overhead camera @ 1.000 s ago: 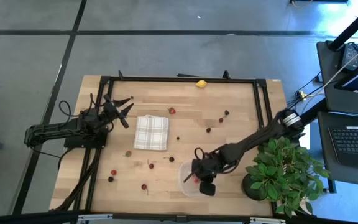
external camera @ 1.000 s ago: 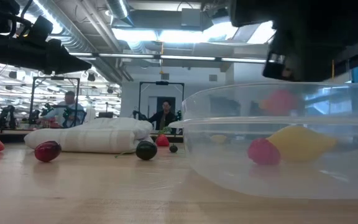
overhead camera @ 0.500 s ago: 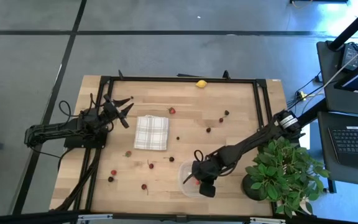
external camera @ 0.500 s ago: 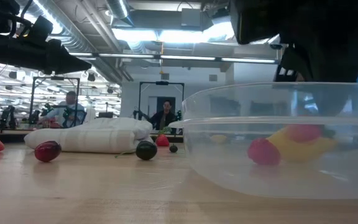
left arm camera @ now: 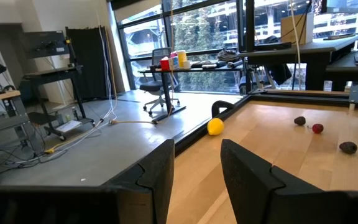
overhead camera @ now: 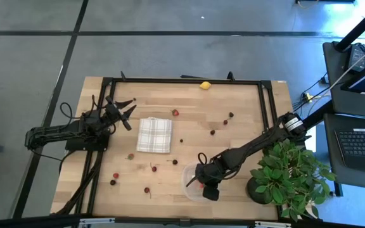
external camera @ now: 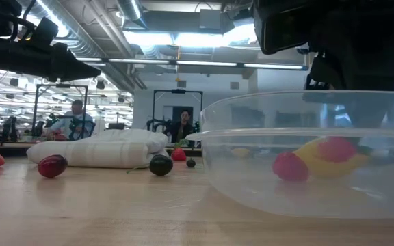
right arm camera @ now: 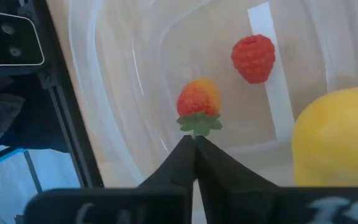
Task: Pick and placing Produce into tupperware
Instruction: Put the bottom right strawberry into the transparent container, then put the bottom blackberry into the transparent container
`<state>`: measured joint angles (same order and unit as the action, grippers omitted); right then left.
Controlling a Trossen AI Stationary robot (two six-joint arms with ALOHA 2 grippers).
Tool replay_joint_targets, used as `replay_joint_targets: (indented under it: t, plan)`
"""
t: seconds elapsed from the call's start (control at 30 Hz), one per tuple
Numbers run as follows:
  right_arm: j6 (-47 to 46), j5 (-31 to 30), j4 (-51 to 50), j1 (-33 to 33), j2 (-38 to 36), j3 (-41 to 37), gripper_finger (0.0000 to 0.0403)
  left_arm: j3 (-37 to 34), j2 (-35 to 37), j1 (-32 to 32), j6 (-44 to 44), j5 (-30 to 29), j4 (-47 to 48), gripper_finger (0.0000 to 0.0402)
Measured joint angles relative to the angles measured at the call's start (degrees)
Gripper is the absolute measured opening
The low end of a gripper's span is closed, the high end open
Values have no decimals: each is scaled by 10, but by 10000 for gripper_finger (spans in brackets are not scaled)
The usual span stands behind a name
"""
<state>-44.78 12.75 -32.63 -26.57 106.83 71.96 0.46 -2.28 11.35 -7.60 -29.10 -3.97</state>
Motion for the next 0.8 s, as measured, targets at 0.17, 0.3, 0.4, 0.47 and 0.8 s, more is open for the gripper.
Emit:
replay_joint_targets:
  t: [0.17,0.3,0.4,0.47,0.8]
  plan:
    - [0,0,0,0,0,0,30,0,0,0,0,0,0,126]
    - [0,0,0,0,0,0,31,0,0,0,0,0,0,126]
    - [0,0,0,0,0,0,31,0,0,0,0,0,0,126]
    - [1,0,0,0,0,0,32,0,0,0,0,0,0,126]
    - [4,-64,-23,27,-46,0,32,0,0,0,0,0,0,126]
